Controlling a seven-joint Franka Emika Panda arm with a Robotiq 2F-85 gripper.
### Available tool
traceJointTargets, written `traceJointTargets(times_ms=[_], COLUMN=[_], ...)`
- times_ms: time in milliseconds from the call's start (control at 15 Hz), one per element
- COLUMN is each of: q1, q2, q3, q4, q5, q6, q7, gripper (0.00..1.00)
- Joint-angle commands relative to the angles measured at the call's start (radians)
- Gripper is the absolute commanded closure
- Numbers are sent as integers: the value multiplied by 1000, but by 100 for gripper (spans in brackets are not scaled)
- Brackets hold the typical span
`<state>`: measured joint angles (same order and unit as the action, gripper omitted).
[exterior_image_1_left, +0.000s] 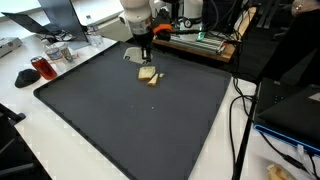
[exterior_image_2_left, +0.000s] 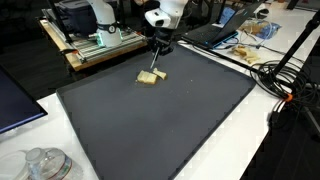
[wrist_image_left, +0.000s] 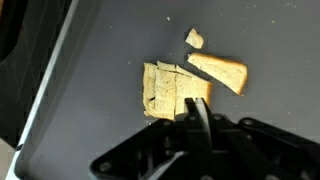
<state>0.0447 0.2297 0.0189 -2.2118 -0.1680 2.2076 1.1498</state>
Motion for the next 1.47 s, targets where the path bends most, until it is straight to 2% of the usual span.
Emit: traceJointTargets(times_ms=[0, 200, 400, 467, 533, 667, 733, 867, 1133, 1400], q1=[-30, -48, -76, -47, -50, -47, -35, -58, -107, -151], q2=[-86, -108, -114, -79, -80, -77, -70, -65, -46, -31], q3=[-19, -35, -41, -51, -54, -56, -59, -47, -45, -62], q4=[-98, -125, -140, -101, -102, -102, -101, -103, -95, -95], q5=[105, 172, 311, 233, 243, 242, 204, 300, 512, 656], q6=[79, 110, 146, 114, 115, 115, 148, 186, 170, 159], q7=[-144, -244, -403, -311, -329, -327, -283, -391, -624, -796], gripper=[99, 99, 99, 99, 96, 99, 99, 99, 99, 99])
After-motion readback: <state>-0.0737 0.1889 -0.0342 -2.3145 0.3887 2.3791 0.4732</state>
